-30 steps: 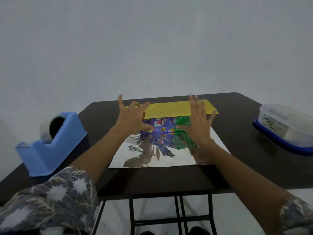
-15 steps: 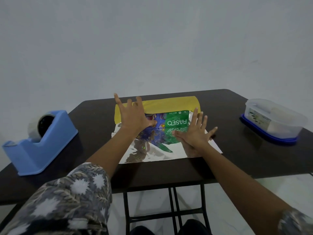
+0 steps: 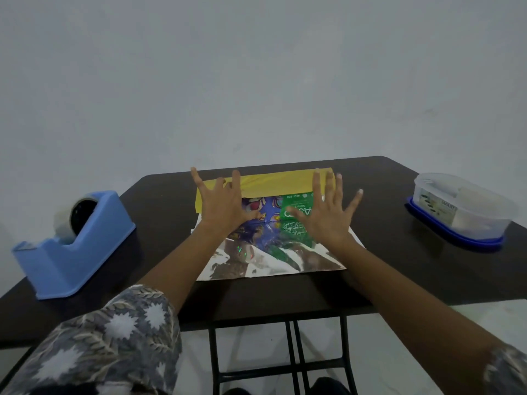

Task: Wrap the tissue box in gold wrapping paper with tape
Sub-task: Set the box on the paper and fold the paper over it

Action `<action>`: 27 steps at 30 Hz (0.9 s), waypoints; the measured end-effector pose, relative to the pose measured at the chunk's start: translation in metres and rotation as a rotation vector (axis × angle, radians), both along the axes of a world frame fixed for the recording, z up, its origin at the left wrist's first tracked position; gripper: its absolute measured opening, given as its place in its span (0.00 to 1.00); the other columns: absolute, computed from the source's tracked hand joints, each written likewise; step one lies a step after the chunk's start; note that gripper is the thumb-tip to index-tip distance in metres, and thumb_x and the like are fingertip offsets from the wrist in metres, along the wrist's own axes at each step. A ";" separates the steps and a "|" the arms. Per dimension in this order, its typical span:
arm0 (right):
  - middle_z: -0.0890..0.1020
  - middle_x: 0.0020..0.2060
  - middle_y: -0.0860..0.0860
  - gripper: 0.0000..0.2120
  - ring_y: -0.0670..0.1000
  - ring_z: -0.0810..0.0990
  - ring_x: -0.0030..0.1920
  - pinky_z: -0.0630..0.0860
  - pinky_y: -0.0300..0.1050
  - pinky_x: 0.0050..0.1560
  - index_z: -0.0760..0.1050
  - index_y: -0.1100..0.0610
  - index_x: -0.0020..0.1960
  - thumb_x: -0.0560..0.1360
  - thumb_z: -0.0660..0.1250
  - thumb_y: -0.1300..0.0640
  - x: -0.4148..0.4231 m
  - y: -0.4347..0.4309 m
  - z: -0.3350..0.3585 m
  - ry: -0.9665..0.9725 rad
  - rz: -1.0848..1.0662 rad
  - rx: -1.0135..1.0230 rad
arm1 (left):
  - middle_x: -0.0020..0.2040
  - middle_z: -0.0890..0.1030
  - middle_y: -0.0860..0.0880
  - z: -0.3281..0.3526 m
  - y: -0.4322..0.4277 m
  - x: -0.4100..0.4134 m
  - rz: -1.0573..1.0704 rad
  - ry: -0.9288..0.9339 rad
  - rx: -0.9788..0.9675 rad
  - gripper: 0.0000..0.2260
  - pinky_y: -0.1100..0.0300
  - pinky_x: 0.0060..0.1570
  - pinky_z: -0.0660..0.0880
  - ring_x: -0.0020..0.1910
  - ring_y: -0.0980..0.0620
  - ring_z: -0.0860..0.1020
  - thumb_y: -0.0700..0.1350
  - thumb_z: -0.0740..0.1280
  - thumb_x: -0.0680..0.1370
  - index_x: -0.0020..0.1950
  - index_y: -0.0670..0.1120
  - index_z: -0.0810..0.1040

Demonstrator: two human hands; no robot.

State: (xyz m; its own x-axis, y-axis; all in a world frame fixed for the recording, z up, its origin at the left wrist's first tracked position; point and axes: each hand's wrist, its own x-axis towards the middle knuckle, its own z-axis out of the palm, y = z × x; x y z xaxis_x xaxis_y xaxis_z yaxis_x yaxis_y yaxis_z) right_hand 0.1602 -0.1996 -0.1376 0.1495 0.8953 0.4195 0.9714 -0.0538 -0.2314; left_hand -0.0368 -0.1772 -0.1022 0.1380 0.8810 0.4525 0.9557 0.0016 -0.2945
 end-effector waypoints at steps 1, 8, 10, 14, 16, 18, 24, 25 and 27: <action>0.36 0.76 0.50 0.42 0.52 0.34 0.75 0.21 0.61 0.60 0.31 0.48 0.74 0.69 0.39 0.29 -0.004 0.003 0.009 -0.016 0.055 0.076 | 0.61 0.77 0.48 0.000 -0.001 -0.003 -0.019 0.005 -0.001 0.50 0.27 0.63 0.38 0.69 0.50 0.68 0.77 0.54 0.67 0.76 0.42 0.52; 0.46 0.77 0.46 0.25 0.48 0.41 0.76 0.35 0.58 0.72 0.43 0.48 0.77 0.82 0.42 0.45 -0.039 0.043 0.034 -0.354 0.417 -0.001 | 0.73 0.66 0.50 -0.003 -0.001 -0.020 -0.109 0.077 -0.032 0.48 0.28 0.63 0.35 0.75 0.52 0.58 0.75 0.53 0.70 0.78 0.45 0.44; 0.52 0.77 0.46 0.23 0.48 0.44 0.77 0.38 0.59 0.73 0.48 0.48 0.77 0.83 0.43 0.47 -0.043 0.052 0.027 -0.385 0.453 -0.056 | 0.73 0.66 0.51 -0.004 0.005 -0.030 -0.143 0.050 -0.057 0.48 0.27 0.65 0.37 0.76 0.52 0.57 0.76 0.48 0.68 0.78 0.48 0.43; 0.59 0.75 0.43 0.20 0.47 0.50 0.76 0.42 0.56 0.73 0.56 0.46 0.75 0.83 0.46 0.49 -0.043 0.059 0.018 -0.327 0.461 -0.051 | 0.72 0.68 0.53 -0.003 0.010 -0.045 -0.334 -0.419 -0.134 0.47 0.33 0.66 0.33 0.76 0.53 0.54 0.79 0.42 0.64 0.76 0.55 0.57; 0.60 0.75 0.44 0.21 0.47 0.51 0.76 0.43 0.55 0.73 0.57 0.46 0.75 0.83 0.45 0.48 -0.043 0.058 0.019 -0.310 0.469 -0.043 | 0.71 0.70 0.54 0.004 0.011 -0.048 -0.405 -0.672 -0.084 0.31 0.36 0.69 0.36 0.75 0.54 0.57 0.72 0.51 0.73 0.68 0.56 0.72; 0.61 0.74 0.44 0.21 0.46 0.52 0.76 0.43 0.56 0.73 0.58 0.46 0.75 0.82 0.44 0.47 -0.043 0.057 0.020 -0.301 0.461 -0.045 | 0.68 0.73 0.54 0.010 0.013 -0.046 -0.421 -0.664 -0.049 0.18 0.39 0.71 0.40 0.74 0.55 0.60 0.61 0.61 0.77 0.59 0.54 0.80; 0.59 0.75 0.45 0.21 0.47 0.53 0.76 0.46 0.53 0.73 0.55 0.47 0.75 0.83 0.46 0.48 -0.040 0.055 0.020 -0.326 0.475 -0.029 | 0.69 0.72 0.51 0.007 0.013 -0.038 -0.368 -0.398 -0.046 0.12 0.44 0.70 0.38 0.71 0.56 0.65 0.56 0.64 0.77 0.56 0.55 0.82; 0.59 0.75 0.45 0.22 0.47 0.54 0.76 0.47 0.52 0.73 0.56 0.48 0.75 0.82 0.47 0.47 -0.035 0.054 0.021 -0.317 0.477 -0.028 | 0.70 0.72 0.51 0.005 0.013 -0.038 -0.367 -0.401 -0.024 0.12 0.44 0.70 0.37 0.71 0.56 0.65 0.56 0.64 0.77 0.56 0.55 0.82; 0.60 0.75 0.46 0.23 0.47 0.54 0.76 0.46 0.52 0.73 0.56 0.49 0.75 0.81 0.47 0.45 -0.017 0.051 0.022 -0.283 0.457 -0.031 | 0.69 0.72 0.50 0.002 0.015 -0.039 -0.377 -0.421 -0.002 0.11 0.44 0.70 0.37 0.71 0.56 0.65 0.55 0.65 0.76 0.54 0.55 0.83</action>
State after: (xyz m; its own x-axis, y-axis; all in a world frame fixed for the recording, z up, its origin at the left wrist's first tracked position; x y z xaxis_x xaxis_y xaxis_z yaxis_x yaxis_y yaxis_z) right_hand 0.1431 -0.1486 -0.1153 -0.3737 0.8552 0.3591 0.9214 0.3866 0.0383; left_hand -0.0759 -0.1626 -0.0997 0.2515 0.8066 0.5349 0.9248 -0.3633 0.1131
